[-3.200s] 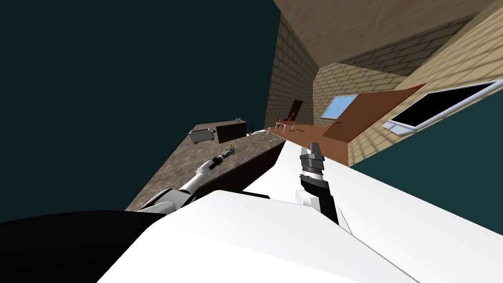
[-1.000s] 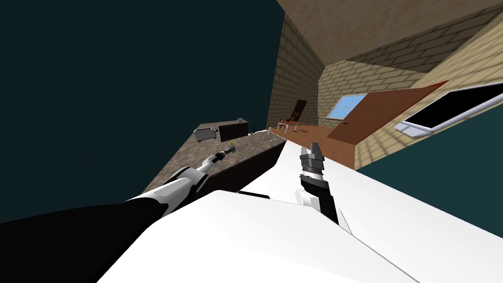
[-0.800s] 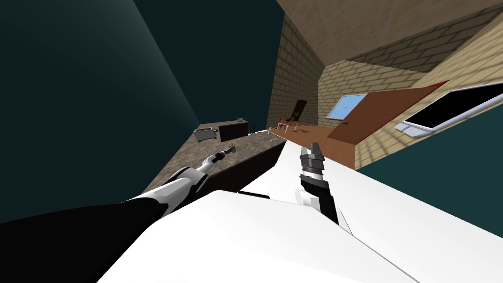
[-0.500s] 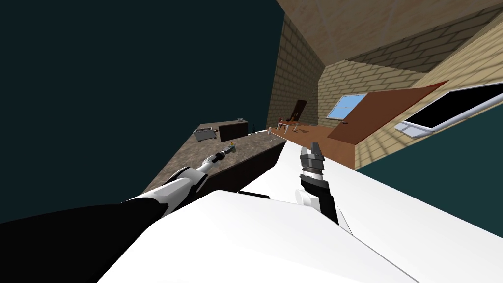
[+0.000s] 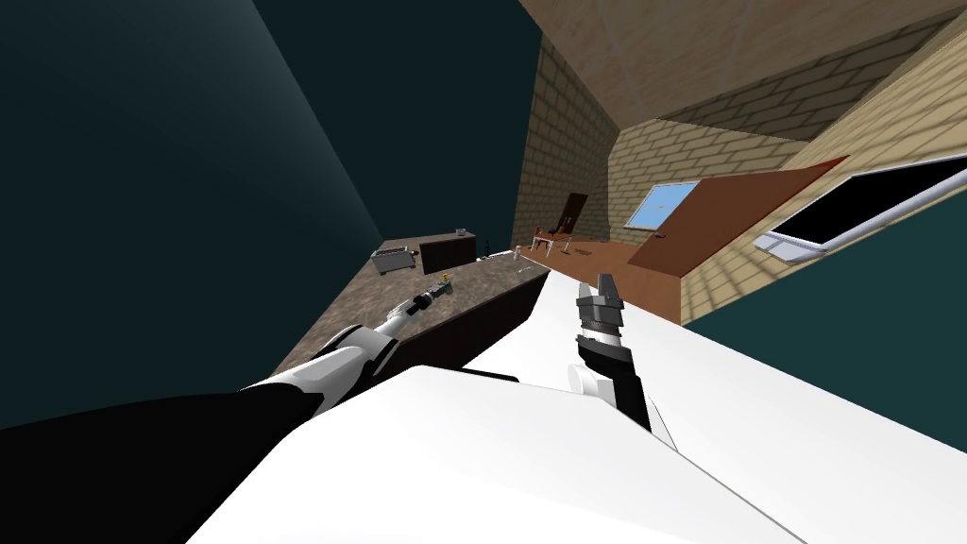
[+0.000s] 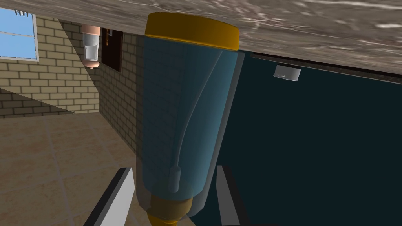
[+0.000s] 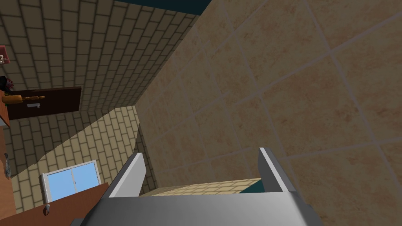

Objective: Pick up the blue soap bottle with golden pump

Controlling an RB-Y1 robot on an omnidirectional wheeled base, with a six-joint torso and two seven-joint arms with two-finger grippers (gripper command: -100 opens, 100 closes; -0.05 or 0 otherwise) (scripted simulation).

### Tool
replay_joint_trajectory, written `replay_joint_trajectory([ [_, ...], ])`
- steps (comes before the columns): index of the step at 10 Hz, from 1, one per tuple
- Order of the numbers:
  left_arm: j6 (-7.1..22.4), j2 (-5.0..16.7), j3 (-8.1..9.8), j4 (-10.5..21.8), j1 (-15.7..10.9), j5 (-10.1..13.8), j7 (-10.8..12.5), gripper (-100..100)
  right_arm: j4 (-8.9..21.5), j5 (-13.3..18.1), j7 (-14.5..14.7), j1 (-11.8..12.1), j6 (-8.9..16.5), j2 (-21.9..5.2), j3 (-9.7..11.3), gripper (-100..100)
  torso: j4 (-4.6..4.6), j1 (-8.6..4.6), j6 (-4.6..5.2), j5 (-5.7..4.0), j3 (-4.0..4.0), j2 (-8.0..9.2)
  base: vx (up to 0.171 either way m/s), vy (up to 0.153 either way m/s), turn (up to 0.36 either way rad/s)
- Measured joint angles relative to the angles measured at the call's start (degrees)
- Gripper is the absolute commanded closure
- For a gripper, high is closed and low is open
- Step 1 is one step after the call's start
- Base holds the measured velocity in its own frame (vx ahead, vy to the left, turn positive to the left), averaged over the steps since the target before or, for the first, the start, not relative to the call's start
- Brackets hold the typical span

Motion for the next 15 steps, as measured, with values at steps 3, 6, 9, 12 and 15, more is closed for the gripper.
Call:
replay_joint_trajectory([
  [3,2.3,0.3,0.47,-5.4,3.4,-0.5,0.7,100,0.0,0.0,0.0,0.0,0.0,0.0,0.0,0,-0.17,0.11,-0.05,0.12,-0.1,-0.03,0.007,0.014,-0.015],
  [6,4.7,0.2,1.33,-10.6,7.1,-1.2,1.5,100,0.0,0.0,0.0,0.0,0.0,0.0,0.0,0,-0.26,0.21,-0.09,0.18,-0.17,-0.09,0.014,0.021,-0.03],
  [9,6.4,0.1,2.31,-14.9,10.4,-1.7,1.7,100,0.0,0.0,0.0,0.0,0.0,0.0,0.0,0,-0.44,0.35,-0.19,0.29,-0.31,-0.18,0.013,0.015,-0.016],
  [12,8.4,0.2,2.86,-20.1,13.6,-2.2,2.4,100,0.0,0.0,0.0,0.0,0.0,0.0,0.0,0,-0.46,0.39,-0.19,0.31,-0.33,-0.2,0.015,0.019,-0.039],
  [15,10.3,0.4,3.46,-24.9,16.7,-2.7,3.1,100,0.0,0.0,0.0,0.0,0.0,0.0,0.0,0,-0.5,0.42,-0.23,0.33,-0.35,-0.2,0.009,0.014,-0.011],
])
